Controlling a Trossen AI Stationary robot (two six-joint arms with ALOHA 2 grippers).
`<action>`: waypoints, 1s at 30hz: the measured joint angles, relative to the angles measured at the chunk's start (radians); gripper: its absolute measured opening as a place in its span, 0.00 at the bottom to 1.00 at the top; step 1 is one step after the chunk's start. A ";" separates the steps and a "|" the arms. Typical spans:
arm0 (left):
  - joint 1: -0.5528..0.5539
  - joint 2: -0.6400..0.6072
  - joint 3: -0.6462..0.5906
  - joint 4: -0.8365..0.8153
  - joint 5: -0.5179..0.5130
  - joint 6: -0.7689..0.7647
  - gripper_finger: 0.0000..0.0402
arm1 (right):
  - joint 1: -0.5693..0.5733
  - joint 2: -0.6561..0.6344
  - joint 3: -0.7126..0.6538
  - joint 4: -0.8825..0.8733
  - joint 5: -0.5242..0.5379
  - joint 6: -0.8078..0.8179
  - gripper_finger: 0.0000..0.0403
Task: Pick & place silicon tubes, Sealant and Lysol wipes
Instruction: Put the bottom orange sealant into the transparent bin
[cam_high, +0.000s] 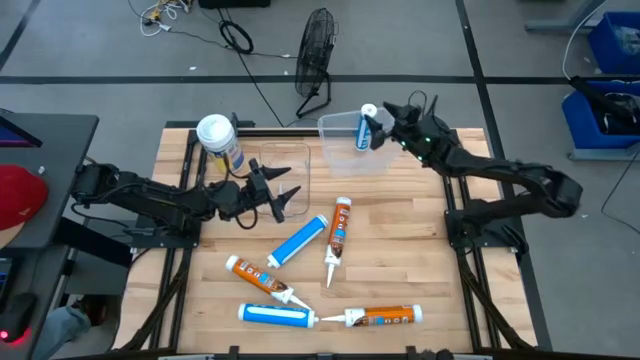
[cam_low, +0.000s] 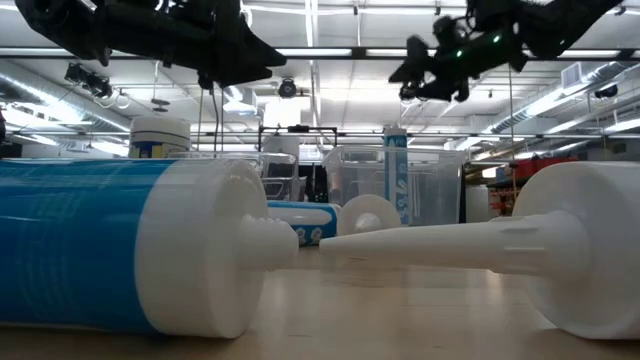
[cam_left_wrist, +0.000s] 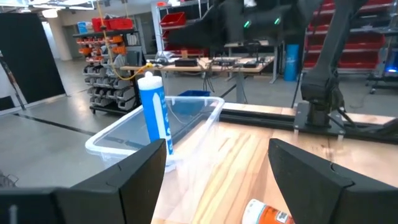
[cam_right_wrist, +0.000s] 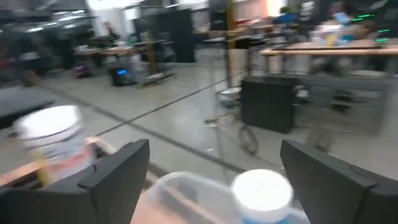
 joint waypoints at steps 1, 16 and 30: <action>-0.001 0.000 0.000 -0.003 0.004 0.000 0.72 | 0.015 -0.032 0.000 -0.038 -0.009 -0.001 0.91; -0.066 0.001 0.000 -0.088 0.015 0.001 0.72 | 0.444 -0.257 0.029 -0.506 -0.087 0.098 0.86; -0.067 0.001 0.000 -0.125 0.014 -0.026 0.72 | 0.892 0.051 0.404 -1.080 0.061 0.413 0.76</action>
